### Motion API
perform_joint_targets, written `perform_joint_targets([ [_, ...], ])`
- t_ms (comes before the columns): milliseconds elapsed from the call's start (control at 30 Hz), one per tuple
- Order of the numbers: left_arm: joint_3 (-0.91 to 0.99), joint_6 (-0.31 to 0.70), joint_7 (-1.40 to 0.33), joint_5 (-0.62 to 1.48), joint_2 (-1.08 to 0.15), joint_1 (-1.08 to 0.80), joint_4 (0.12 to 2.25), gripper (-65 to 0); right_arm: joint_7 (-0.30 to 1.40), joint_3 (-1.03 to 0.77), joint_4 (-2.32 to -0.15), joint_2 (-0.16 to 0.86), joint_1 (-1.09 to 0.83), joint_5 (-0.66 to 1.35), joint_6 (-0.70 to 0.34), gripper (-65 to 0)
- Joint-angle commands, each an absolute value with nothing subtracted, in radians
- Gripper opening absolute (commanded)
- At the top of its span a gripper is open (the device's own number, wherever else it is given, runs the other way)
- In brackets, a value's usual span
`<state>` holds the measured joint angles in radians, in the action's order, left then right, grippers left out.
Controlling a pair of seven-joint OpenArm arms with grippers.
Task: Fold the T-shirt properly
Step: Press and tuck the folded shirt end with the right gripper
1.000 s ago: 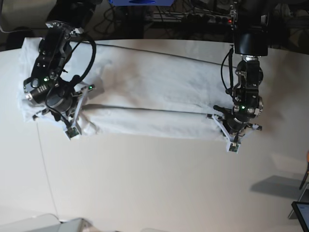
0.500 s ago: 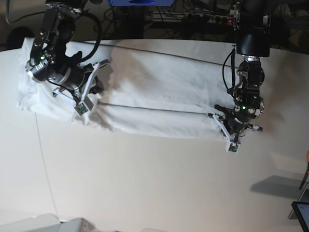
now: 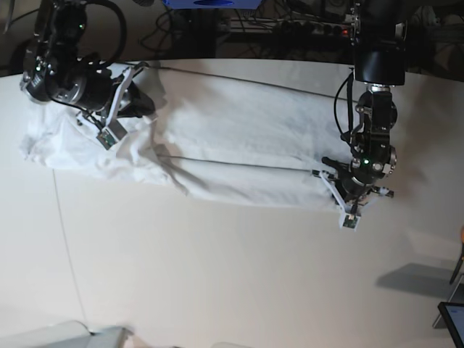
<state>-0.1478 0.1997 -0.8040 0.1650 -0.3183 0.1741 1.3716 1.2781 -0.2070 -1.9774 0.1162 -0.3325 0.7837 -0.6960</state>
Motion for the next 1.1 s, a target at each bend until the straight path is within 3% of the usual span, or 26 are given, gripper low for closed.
perform_joint_targets([
  [0, -0.145, 0.2, -0.792, 0.168, -0.328, 0.194, 1.385, -65.0, 1.248, -0.209, -1.991, 0.14, -0.329, 0.805, -0.698, -64.6],
  [333, -0.145, 0.2, -0.792, 0.168, -0.329, 0.197, 1.392, -65.0, 1.25, -0.203, -1.988, 0.216, -0.337, 0.805, -0.698, -64.6],
  [1067, -0.145, 0.202, -0.794, 0.168, -0.335, 0.189, 1.438, -65.0, 1.279, -0.2, -1.966, 0.214, -0.377, 0.759, -0.698, -64.1],
])
